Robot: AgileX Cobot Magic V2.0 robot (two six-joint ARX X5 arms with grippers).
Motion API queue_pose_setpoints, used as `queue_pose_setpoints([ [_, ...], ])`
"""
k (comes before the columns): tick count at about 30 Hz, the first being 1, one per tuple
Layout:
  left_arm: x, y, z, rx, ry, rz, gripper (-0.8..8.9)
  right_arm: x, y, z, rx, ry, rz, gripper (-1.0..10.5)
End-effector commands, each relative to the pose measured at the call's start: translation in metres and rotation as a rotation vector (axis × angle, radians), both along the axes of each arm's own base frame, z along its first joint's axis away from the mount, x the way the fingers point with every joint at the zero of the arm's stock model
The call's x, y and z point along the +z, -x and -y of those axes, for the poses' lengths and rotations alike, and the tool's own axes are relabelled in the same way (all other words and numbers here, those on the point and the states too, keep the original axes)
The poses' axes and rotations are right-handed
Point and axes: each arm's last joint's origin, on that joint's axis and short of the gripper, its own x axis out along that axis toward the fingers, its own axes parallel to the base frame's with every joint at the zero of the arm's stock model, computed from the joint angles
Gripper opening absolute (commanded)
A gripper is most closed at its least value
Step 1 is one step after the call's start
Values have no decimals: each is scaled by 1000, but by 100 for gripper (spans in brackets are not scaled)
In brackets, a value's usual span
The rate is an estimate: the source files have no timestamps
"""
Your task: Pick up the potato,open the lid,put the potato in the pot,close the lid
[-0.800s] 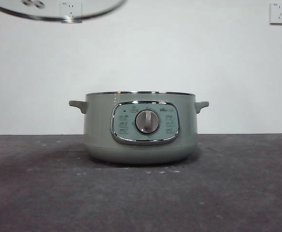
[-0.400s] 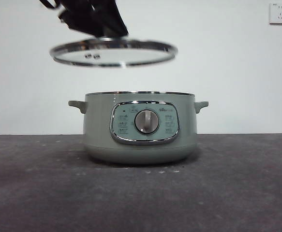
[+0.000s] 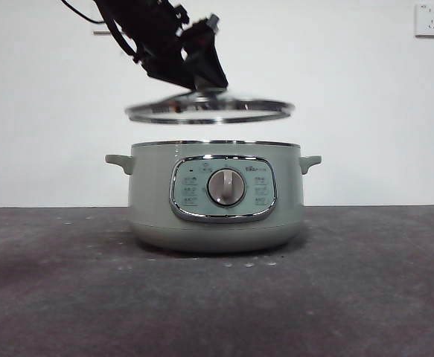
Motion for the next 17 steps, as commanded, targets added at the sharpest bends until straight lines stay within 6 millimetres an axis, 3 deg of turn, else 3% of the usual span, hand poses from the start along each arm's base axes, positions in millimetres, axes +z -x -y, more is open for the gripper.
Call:
queue_pose_setpoints([
  [1, 2, -4, 4, -10, 25, 28, -7, -4, 1, 1, -8, 15, -29, 440],
  [7, -12, -10, 8, -9, 7, -4, -7, -4, 1, 1, -8, 14, -29, 440],
  [17, -13, -11, 8, -10, 6, -8, -7, -4, 1, 1, -8, 15, -29, 440],
])
